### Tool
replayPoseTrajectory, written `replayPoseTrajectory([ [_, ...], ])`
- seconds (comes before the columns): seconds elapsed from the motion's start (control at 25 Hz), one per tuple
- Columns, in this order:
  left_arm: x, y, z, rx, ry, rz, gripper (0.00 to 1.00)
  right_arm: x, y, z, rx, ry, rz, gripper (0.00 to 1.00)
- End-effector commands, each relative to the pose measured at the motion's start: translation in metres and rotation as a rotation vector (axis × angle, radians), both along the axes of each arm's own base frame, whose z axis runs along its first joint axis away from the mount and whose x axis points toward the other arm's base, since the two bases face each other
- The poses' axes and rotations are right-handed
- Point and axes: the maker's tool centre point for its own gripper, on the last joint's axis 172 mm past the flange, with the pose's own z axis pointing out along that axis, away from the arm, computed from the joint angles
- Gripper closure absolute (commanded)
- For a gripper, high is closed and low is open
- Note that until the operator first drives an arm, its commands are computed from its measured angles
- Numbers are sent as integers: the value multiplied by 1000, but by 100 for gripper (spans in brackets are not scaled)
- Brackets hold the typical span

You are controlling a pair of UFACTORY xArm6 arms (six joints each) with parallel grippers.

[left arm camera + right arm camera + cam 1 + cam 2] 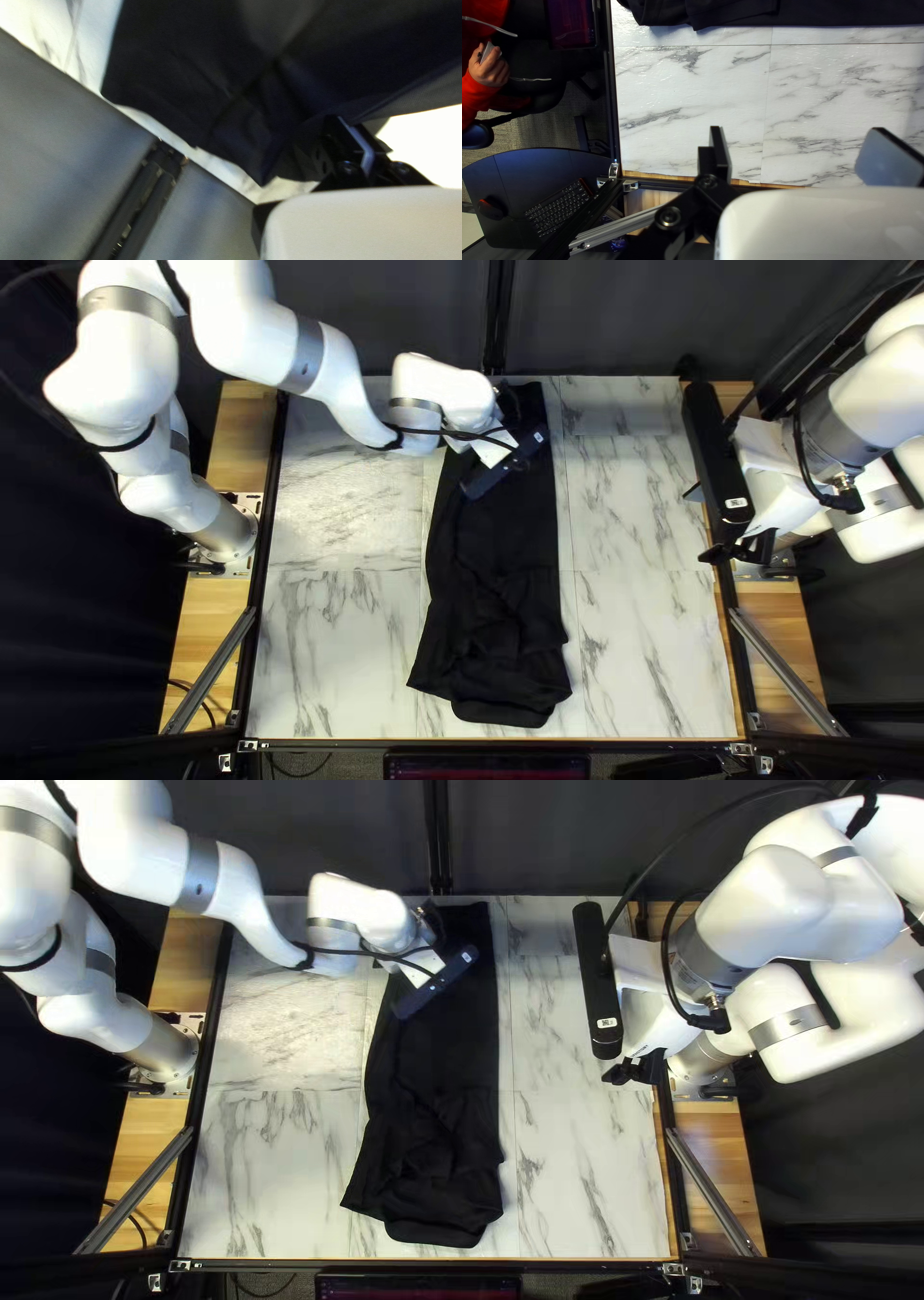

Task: Fold t-shirt

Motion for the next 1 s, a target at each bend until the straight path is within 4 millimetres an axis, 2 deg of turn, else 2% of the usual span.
replayPoseTrajectory([
  [0.04,9,6,-9,-9,-2,1,100,0,0,0,0,0,0,0],
  [0.12,14,8,-13,-14,-2,5,100,0,0,0,0,0,0,0],
  [0.16,16,8,-15,-17,0,8,93,0,0,0,0,0,0,0],
  [0.2,16,8,-17,-19,3,10,23,0,0,0,0,0,0,0],
  [0.24,16,8,-19,-23,9,17,8,0,0,0,0,0,0,0],
  [0.28,13,8,-19,-26,12,21,0,0,0,0,0,0,0,0],
  [0.4,-4,7,-13,-26,10,37,0,0,0,0,0,0,0,0],
  [0.56,-45,0,-5,-12,-19,76,0,0,0,0,0,0,0,0],
  [0.72,-79,5,-11,4,-52,129,0,0,0,0,0,0,0,0],
  [0.84,-88,11,-15,7,-77,173,0,0,0,0,0,0,0,0],
  [1.0,-86,14,-18,24,-115,233,0,0,0,0,0,0,0,0],
])
